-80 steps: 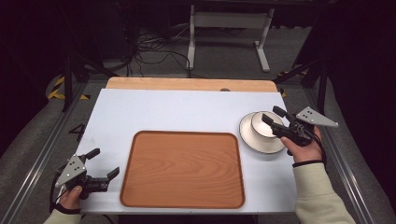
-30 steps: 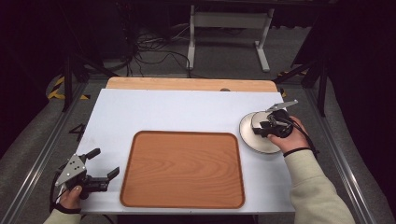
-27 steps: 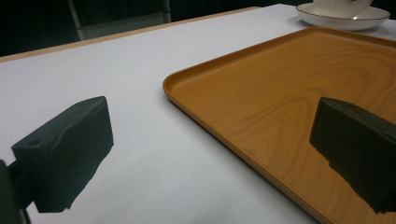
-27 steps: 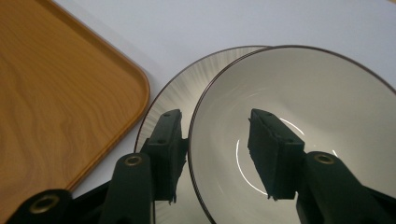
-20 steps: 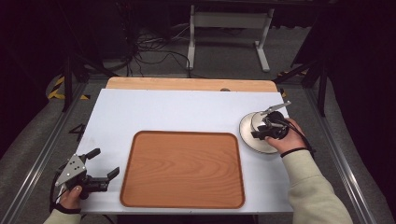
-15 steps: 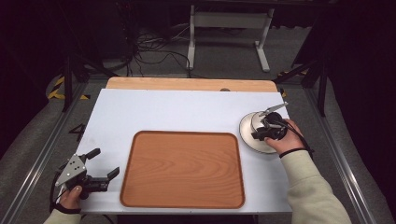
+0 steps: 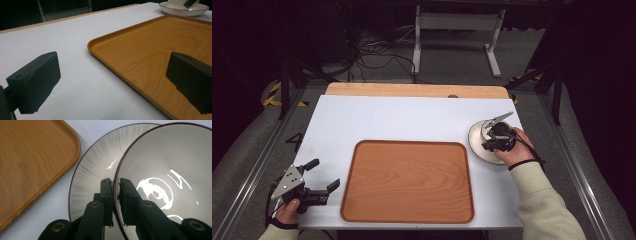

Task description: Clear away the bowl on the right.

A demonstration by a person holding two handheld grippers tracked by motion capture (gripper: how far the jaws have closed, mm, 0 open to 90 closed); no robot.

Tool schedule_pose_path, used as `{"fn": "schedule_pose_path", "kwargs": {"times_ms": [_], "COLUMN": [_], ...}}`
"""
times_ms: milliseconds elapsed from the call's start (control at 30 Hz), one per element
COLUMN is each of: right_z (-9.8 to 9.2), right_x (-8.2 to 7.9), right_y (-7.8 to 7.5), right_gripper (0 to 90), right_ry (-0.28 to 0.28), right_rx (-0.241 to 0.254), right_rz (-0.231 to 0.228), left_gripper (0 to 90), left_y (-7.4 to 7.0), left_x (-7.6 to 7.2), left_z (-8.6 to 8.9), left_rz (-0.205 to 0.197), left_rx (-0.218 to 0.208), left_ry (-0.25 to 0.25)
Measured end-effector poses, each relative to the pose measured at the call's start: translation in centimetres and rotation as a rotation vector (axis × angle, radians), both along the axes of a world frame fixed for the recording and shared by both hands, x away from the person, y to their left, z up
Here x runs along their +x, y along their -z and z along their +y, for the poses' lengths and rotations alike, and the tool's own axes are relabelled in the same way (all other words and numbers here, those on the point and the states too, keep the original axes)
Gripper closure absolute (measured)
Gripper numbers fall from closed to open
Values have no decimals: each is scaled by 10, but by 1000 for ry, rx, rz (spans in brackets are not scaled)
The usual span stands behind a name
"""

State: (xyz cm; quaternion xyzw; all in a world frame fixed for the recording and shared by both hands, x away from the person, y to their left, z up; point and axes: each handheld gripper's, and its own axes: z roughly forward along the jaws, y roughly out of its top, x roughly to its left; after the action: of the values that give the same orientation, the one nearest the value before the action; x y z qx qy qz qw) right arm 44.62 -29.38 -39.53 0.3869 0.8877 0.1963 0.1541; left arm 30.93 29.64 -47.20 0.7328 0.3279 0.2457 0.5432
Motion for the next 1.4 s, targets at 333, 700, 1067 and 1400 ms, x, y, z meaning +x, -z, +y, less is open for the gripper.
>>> {"fn": "schedule_pose_path", "kwargs": {"times_ms": [333,700,1067,1400], "right_z": [0,2,15,27], "right_x": [0,-1,-13,-26], "right_y": [-6,-22,-43,-66], "right_gripper": [836,822,817,811], "right_ry": [13,42,7,-12], "right_rx": [-9,32,39,31], "right_rz": [-14,-7,-42,-50], "left_gripper": [3,2,3,2], "left_y": [0,0,0,0], "left_x": [0,0,0,0], "left_z": [0,0,0,-1], "left_rz": [0,1,0,-4], "left_rx": [0,0,1,3], "left_ry": [0,-1,-2,-5]}}
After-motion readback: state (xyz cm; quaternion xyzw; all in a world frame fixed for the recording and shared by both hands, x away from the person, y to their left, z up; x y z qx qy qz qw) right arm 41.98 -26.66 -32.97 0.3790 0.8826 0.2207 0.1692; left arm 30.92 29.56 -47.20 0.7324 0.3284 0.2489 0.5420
